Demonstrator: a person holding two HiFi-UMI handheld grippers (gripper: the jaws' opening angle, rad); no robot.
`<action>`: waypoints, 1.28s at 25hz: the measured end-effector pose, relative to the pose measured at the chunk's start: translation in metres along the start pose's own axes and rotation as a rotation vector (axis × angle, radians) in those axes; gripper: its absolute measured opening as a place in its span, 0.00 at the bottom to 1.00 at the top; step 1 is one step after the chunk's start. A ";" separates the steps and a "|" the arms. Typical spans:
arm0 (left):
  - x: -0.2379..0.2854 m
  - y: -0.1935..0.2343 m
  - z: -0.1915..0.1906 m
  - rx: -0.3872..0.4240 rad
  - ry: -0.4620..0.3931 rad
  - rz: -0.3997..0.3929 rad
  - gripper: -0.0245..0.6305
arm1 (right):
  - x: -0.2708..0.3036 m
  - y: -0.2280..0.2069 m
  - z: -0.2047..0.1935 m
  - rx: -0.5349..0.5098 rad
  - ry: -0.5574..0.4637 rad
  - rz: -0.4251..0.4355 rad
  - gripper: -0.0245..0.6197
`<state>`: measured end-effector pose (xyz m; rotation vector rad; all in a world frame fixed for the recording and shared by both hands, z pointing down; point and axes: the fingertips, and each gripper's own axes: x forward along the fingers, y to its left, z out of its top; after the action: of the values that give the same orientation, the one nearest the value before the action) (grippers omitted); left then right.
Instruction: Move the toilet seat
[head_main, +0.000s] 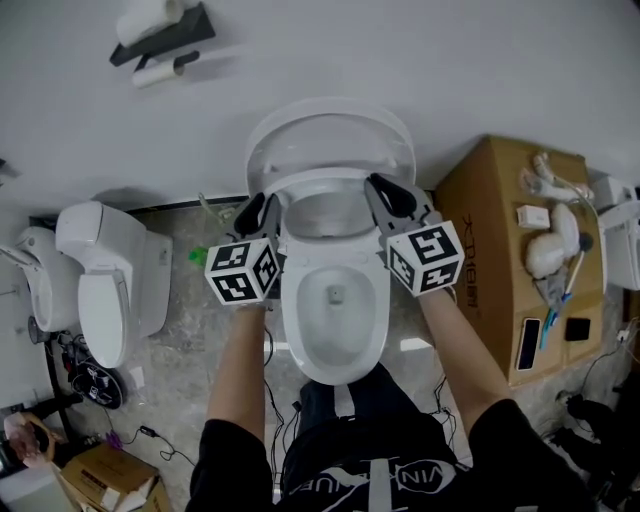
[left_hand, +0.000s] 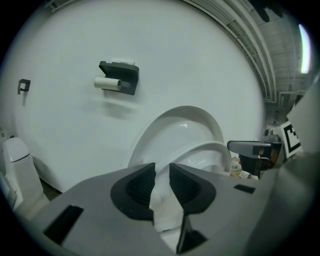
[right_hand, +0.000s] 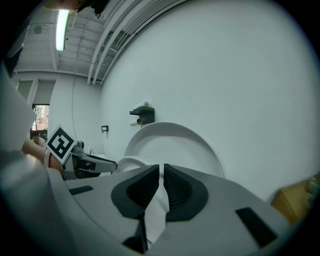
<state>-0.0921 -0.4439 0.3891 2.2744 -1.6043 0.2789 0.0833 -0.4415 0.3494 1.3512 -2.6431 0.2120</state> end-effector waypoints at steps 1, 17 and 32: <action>0.002 0.001 0.001 0.000 0.002 0.002 0.18 | 0.002 -0.002 0.000 0.000 0.001 0.000 0.08; 0.010 0.003 0.004 -0.020 -0.006 0.037 0.18 | 0.009 -0.008 0.002 0.004 -0.014 0.024 0.06; -0.047 -0.009 0.033 0.092 -0.135 0.008 0.04 | -0.036 0.015 0.009 0.103 -0.081 0.039 0.05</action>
<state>-0.1010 -0.4134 0.3409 2.4034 -1.6991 0.2086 0.0913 -0.4058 0.3319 1.3674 -2.7617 0.3088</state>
